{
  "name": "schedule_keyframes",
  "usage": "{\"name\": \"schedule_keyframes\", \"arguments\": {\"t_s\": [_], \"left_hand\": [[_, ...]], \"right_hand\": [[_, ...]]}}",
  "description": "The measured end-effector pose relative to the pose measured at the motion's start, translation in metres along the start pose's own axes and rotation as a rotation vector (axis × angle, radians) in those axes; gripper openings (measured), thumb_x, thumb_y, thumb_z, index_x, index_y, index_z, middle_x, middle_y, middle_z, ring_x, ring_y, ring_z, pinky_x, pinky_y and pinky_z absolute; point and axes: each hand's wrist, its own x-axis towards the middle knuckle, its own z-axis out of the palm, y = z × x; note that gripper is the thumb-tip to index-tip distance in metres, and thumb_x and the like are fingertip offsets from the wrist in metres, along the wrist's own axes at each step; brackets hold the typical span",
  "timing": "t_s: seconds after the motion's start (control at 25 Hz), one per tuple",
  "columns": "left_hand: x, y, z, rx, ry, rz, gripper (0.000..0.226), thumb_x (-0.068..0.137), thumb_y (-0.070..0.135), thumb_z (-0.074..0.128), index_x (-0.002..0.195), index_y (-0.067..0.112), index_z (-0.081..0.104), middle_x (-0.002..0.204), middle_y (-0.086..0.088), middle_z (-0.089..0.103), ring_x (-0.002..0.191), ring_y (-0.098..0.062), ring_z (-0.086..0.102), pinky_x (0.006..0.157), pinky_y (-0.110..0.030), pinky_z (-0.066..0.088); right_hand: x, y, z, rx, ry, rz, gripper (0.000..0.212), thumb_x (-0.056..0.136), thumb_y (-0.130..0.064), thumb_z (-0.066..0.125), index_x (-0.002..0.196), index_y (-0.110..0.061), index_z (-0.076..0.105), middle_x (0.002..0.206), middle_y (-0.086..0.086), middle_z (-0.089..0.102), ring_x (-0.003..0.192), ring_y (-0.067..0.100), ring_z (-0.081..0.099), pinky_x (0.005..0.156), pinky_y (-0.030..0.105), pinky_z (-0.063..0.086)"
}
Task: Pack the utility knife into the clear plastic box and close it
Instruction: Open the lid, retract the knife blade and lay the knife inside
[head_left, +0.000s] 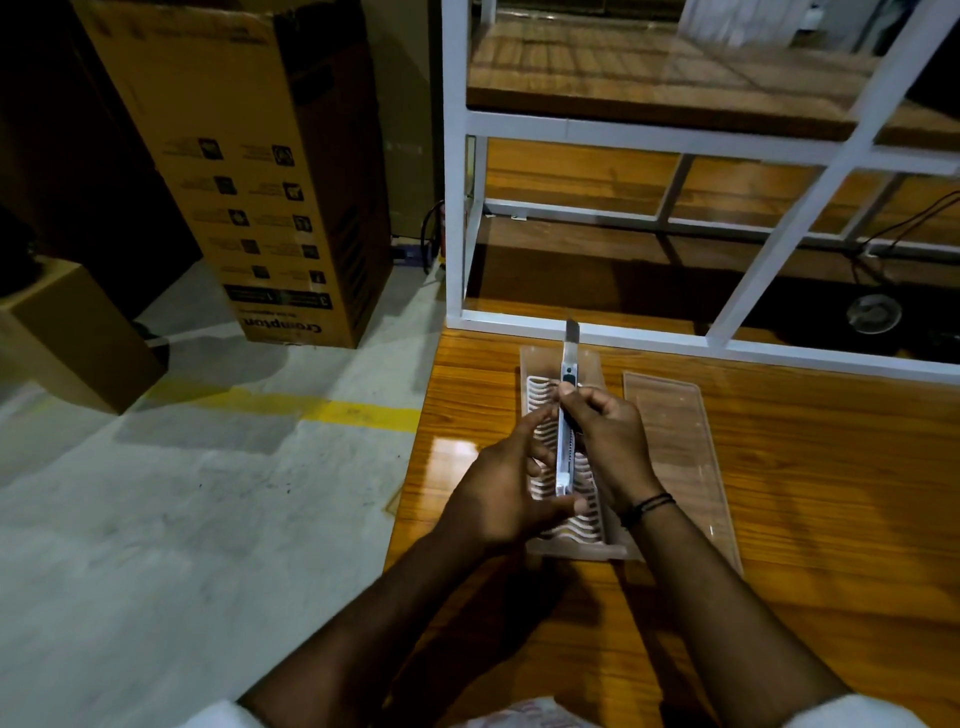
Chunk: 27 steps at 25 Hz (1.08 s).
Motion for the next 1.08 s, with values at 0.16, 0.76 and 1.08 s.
{"name": "schedule_keyframes", "arguments": {"t_s": [0.16,0.76,1.08], "left_hand": [[0.004,-0.002,0.007,0.132,-0.025,0.010,0.114,0.073,0.041,0.090,0.161,0.041,0.018,0.133,0.003,0.065,0.113,-0.015,0.056,0.085,-0.023,0.039],[0.007,-0.023,0.015,0.068,-0.018,0.052,0.111,0.073,0.049,0.087,0.161,0.041,0.020,0.128,-0.001,0.064,0.104,-0.010,0.056,0.085,-0.021,0.043],[0.006,-0.028,0.016,0.050,0.014,0.104,0.102,0.074,0.055,0.084,0.156,0.046,0.023,0.124,0.003,0.067,0.107,-0.009,0.056,0.085,-0.011,0.041]], "right_hand": [[-0.002,0.007,0.001,0.061,-0.024,-0.005,0.032,0.096,-0.025,0.066,0.099,0.006,0.072,0.102,0.035,0.069,0.088,0.037,0.067,0.087,0.052,0.055],[-0.010,0.013,-0.003,0.101,-0.074,0.004,0.019,0.099,-0.019,0.061,0.109,-0.007,0.073,0.104,0.019,0.076,0.102,0.038,0.073,0.093,0.049,0.057],[-0.015,0.014,-0.004,0.093,-0.066,0.030,0.015,0.097,-0.010,0.062,0.106,-0.011,0.074,0.097,0.006,0.079,0.095,0.021,0.074,0.083,0.029,0.060]]}}
